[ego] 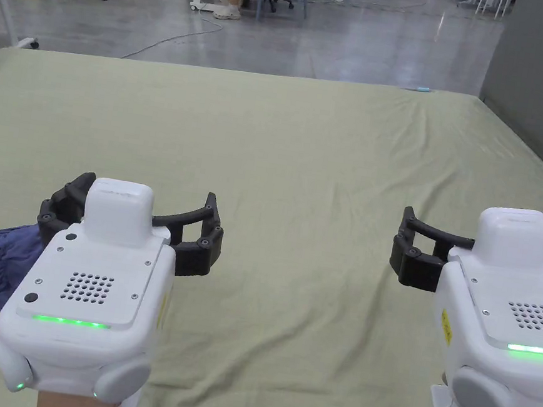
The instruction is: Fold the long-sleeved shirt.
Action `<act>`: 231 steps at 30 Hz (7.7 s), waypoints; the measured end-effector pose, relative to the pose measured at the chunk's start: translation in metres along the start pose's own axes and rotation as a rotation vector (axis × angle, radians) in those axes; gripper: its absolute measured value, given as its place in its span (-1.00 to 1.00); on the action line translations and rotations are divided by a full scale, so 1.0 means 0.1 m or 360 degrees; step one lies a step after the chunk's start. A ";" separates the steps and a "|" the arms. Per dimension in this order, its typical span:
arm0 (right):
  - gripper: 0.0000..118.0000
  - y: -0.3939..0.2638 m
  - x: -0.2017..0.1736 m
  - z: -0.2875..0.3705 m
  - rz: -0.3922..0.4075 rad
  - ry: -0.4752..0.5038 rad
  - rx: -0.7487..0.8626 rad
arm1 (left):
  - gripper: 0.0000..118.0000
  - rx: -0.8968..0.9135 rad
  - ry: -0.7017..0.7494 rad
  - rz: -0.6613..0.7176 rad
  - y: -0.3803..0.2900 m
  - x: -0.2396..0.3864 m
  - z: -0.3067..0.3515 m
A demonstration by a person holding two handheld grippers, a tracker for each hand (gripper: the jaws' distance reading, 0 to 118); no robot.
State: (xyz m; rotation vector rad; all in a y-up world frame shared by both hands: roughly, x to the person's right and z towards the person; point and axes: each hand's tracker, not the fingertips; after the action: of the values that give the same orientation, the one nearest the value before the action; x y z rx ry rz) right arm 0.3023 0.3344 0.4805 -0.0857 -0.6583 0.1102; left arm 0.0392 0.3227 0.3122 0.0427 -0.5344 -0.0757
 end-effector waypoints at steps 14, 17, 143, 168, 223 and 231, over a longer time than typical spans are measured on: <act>1.00 -0.03 0.03 -0.03 -0.0036 -0.0012 -0.0011 | 1.00 0.0000 0.0001 0.0002 -0.01 -0.02 -0.03; 1.00 -0.03 0.03 -0.03 -0.0036 -0.0008 -0.0012 | 1.00 -0.0017 -0.0001 -0.0010 -0.02 0.00 -0.03; -1.00 -0.24 0.01 -0.28 -0.0155 0.0082 -0.0333 | 0.48 -0.0686 -0.0479 0.0420 -0.20 0.37 -0.69; -1.00 -0.36 0.03 -0.37 -0.0156 0.0134 -0.0502 | 1.00 -0.1386 -0.0326 0.0222 -1.36 -0.25 -1.70; -0.96 1.94 0.13 -3.07 -0.0053 0.0332 -0.0544 | -0.87 -0.0663 -0.0326 0.0190 1.62 -0.99 -2.95; -0.95 0.32 -0.11 -3.25 -0.0004 0.0316 -0.0949 | -0.87 -0.1041 -0.0358 0.0195 0.10 -0.84 -2.94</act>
State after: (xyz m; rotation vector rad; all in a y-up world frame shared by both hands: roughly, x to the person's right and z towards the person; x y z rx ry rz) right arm 0.4911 0.3503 0.2146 -0.6616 -0.4752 -0.0997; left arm 0.1173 0.3453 0.0174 -0.6428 -0.7143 -0.1338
